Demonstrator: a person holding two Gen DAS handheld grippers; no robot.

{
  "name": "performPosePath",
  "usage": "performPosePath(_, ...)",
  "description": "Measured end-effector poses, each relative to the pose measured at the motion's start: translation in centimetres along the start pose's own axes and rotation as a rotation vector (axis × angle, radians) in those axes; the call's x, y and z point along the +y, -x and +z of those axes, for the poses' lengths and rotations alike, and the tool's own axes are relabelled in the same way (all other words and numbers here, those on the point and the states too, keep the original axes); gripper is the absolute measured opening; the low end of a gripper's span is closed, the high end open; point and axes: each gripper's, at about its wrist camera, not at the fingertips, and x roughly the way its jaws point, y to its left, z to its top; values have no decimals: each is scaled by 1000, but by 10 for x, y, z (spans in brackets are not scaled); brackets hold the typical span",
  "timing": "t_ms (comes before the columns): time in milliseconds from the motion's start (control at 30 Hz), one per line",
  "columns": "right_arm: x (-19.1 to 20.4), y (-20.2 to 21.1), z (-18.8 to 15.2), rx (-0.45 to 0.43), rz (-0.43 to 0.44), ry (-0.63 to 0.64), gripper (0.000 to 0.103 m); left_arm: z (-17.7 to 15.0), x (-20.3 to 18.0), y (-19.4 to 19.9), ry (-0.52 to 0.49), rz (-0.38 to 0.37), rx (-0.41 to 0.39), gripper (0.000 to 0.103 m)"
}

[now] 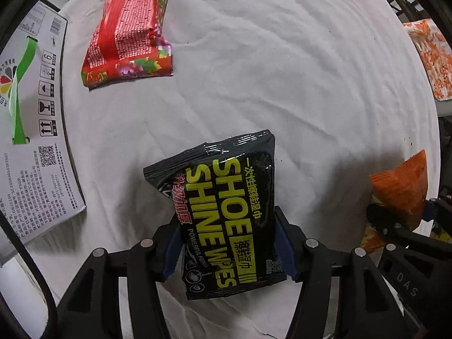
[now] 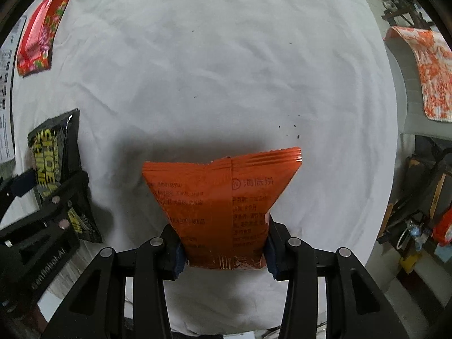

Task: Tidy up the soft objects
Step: 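Grasp the black shoe shine wipes with the left tool while the right tool grasps the orange bag, then carry both packs into the box and open both tools to release them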

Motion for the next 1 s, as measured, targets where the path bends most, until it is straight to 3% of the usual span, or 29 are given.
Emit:
performPosePath(233,-8,-13,-2,0,7,-39,52,8,2,4,-3,-11,-9,55)
performPosePath(533,0,7,-12,-59,-11,-42,46,-18,10,30,22,-23,-75,54)
performPosePath(800,25,70,-31,-161,13,33,45,-54,36,115,19,-73,-235,54)
performPosePath(1000,81,133,-42,-246,95,137,45,-82,102,185,102,-122,-336,54)
